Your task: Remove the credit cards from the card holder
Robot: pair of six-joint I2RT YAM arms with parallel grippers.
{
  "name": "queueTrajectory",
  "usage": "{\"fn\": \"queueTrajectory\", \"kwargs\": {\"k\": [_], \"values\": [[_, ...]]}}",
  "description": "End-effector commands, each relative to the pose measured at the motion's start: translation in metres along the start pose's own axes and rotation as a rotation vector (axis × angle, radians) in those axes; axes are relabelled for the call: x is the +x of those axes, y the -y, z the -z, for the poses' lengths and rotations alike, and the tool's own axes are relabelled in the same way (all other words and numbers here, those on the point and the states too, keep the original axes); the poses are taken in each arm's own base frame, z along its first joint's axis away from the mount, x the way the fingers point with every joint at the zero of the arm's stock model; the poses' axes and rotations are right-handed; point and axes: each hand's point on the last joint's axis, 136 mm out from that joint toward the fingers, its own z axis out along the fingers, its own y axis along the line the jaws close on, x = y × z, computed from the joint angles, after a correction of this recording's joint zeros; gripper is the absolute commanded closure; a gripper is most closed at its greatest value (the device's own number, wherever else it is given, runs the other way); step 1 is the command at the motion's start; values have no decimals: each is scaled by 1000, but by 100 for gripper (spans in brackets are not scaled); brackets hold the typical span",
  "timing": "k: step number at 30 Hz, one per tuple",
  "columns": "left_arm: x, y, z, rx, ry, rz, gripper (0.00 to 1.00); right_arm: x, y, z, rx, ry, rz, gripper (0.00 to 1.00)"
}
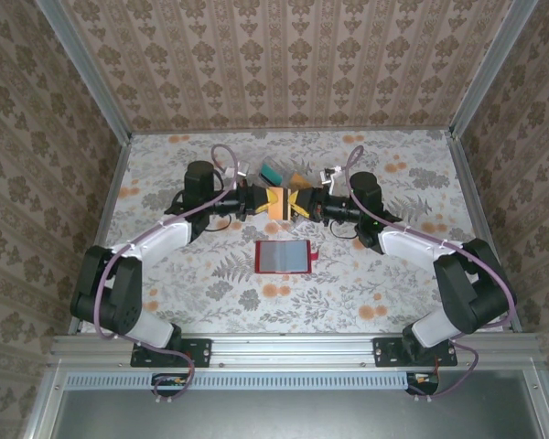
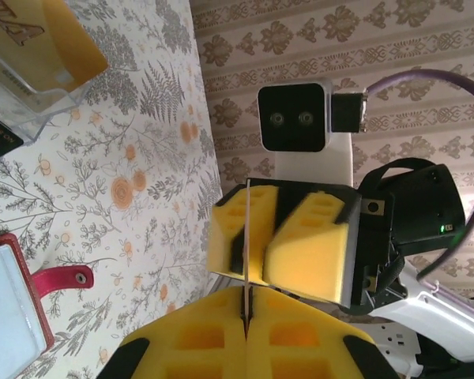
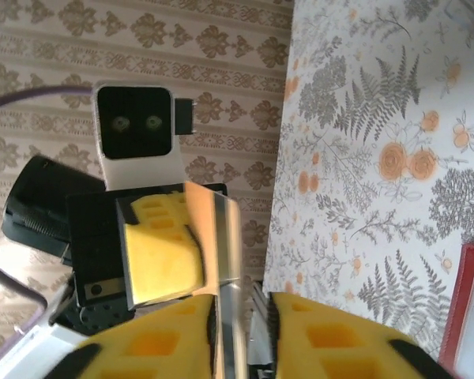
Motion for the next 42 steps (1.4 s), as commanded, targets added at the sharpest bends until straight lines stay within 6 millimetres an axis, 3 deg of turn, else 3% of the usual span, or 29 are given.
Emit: {"fn": "queueTrajectory", "kwargs": {"k": [1, 3, 9, 16, 20, 24, 26, 28, 32, 35, 42], "values": [[-13, 23, 6, 37, 74, -17, 100, -1, -3, 0, 1, 15, -45, 57], [-18, 23, 7, 26, 106, 4, 100, -1, -5, 0, -9, 27, -62, 52], [-28, 27, 12, 15, 178, 52, 100, 3, -14, -8, -46, 24, -80, 53], [-27, 25, 13, 10, 191, 85, 100, -1, -23, -19, -86, 34, -80, 71], [-25, 15, 15, -29, 191, 116, 99, -6, -25, -22, -84, 49, -68, 88], [-19, -21, 26, -176, 191, 180, 68, -9, -12, -17, 0, 74, -16, 99], [-14, -45, 38, -288, 195, 205, 47, -10, -3, -14, 79, 69, 44, 100], [-7, -67, 52, -390, 196, 249, 33, -11, 5, -6, 194, 62, 129, 100], [-2, -91, 74, -469, 214, 284, 21, -22, 18, 21, 449, 61, 367, 100], [1, -98, 85, -515, 216, 256, 13, -36, 24, 37, 588, 50, 546, 100], [0, -98, 96, -579, 194, 173, 6, -61, 31, 39, 742, -44, 867, 100]]}}
